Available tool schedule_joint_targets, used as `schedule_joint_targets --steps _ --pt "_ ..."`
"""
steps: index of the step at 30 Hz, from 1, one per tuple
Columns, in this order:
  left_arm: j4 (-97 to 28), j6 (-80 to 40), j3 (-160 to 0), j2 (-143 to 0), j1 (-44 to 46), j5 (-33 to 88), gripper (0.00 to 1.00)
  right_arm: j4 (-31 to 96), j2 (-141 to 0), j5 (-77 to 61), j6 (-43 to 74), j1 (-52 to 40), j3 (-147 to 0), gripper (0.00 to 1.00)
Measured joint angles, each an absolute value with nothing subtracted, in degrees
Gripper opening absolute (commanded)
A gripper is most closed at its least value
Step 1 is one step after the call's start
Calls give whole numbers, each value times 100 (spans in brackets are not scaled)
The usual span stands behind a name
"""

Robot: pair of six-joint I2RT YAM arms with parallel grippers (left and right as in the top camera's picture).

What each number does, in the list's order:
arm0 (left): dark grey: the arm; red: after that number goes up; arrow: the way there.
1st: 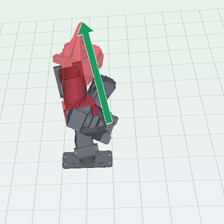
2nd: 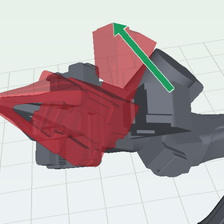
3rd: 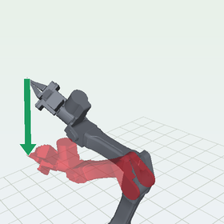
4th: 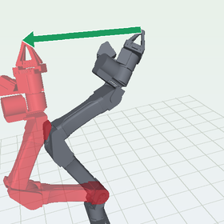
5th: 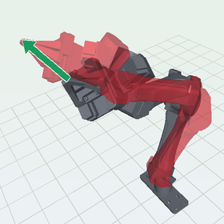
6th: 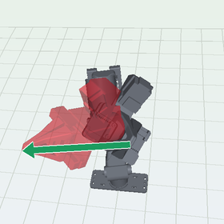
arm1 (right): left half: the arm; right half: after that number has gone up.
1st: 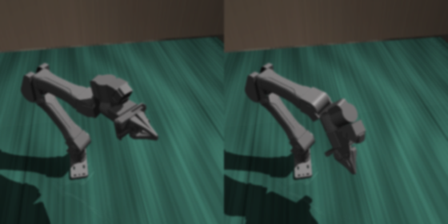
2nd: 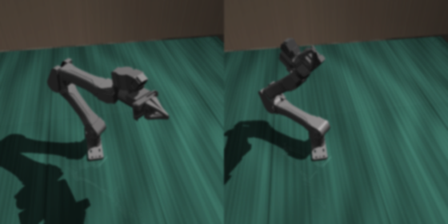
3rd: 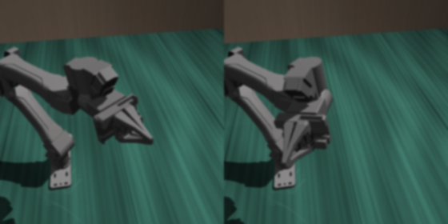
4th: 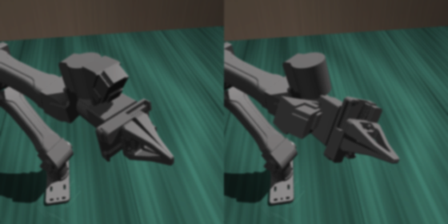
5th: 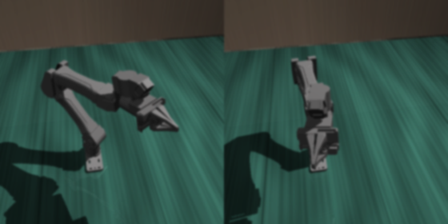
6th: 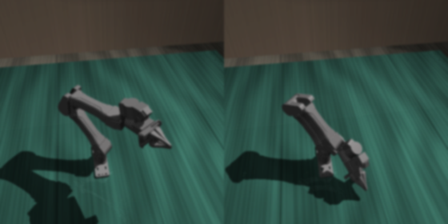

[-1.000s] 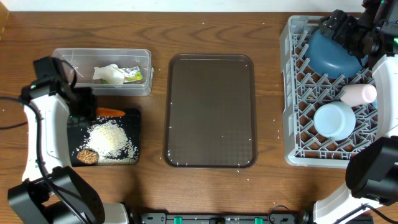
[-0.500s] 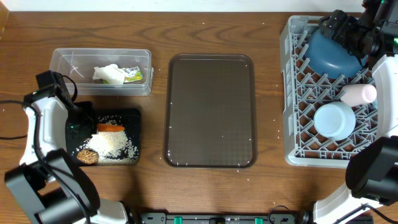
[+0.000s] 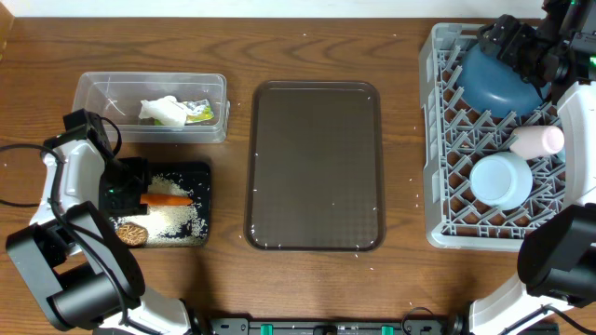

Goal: Sort waste into correct bins and load items into the dishwasher rack
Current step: 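Lower the carrot onto the rice tray and release it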

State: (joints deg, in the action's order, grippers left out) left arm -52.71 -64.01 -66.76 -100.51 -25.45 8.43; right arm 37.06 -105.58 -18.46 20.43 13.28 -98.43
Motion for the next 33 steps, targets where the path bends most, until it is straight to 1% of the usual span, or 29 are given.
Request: schedule_joint_targets --steps 12,18,22,26,28,30,33 --pt "-5398 -6055 -6676 -9830 -2545 812 68 3706 -10558 -1848 2043 1328 -9843 99" --pt "-5509 -5966 -6676 -8820 -2543 812 68 3706 -10558 -1848 2043 1328 -9843 99" --pt "-5518 -5944 -6676 -7894 -2506 812 70 3704 -10558 -1846 2043 1328 -9843 99" --pt "-5404 -5739 -6676 -6748 -2322 816 75 3706 -10558 -1848 2043 1328 -9843 99" --pt "-5264 -5553 -6678 -6167 -2239 816 89 3704 -10558 -1846 2043 1328 -9843 99" --pt "-5142 -5428 -6676 -5677 -2228 808 98 3704 -10558 -1846 2040 1328 -9843 99" --pt "-5022 -5352 -6678 -5004 -2228 725 98 3704 -10558 -1846 2043 1328 -9843 99"
